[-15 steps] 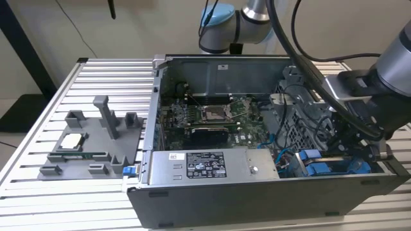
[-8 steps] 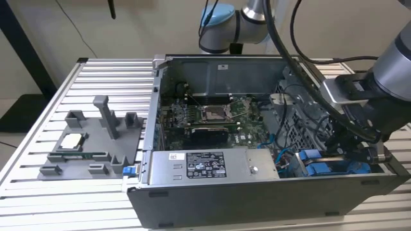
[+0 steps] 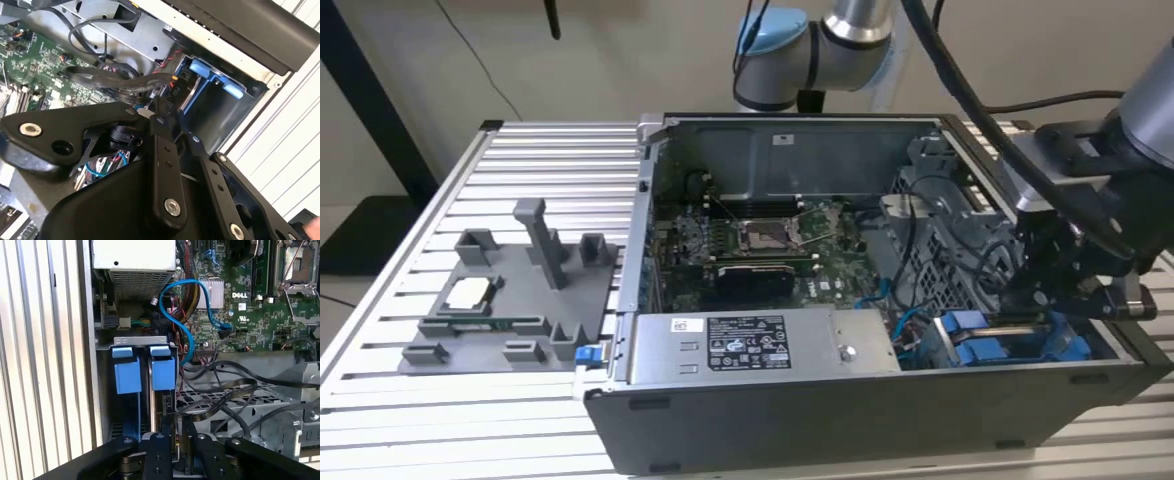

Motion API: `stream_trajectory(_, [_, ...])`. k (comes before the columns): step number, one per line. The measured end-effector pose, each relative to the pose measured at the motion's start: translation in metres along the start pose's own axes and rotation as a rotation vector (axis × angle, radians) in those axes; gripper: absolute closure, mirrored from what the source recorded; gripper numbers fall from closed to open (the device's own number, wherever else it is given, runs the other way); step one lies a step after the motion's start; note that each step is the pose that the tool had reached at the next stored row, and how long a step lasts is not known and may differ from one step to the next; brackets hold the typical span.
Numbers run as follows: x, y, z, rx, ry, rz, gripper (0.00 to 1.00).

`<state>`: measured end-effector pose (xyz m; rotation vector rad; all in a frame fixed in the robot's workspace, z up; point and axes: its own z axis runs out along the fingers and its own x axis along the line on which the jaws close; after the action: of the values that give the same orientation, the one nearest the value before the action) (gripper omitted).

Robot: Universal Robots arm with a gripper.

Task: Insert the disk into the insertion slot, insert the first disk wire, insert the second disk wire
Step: 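Insert the second disk wire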

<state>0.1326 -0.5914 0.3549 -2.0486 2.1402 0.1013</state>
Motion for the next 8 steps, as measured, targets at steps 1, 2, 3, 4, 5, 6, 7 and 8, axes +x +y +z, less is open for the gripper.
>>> stream_trajectory(1, [-0.0005,-0.0002,-0.0026,-0.0002,-0.0001,0.0,0.76])
stream_trajectory(2, [-0.0009,-0.0004,-0.005,-0.0003,-0.0002,0.0,0.76])
stream_trajectory(3, [-0.0013,-0.0006,-0.0074,-0.0006,-0.0001,0.0,0.76])
stream_trajectory(4, [-0.0017,-0.0007,-0.0097,-0.0008,0.0,0.0,0.76])
stream_trajectory(5, [-0.0021,-0.0009,-0.0121,-0.001,0.0,0.0,0.76])
stream_trajectory(6, [-0.0026,-0.0011,-0.0146,-0.0012,-0.0001,0.0,0.76])
stream_trajectory(7, [-0.003,-0.0013,-0.017,-0.0015,-0.0001,0.0,0.76])
stream_trajectory(8, [-0.0035,-0.0015,-0.0197,-0.0019,0.0,0.0,0.76])
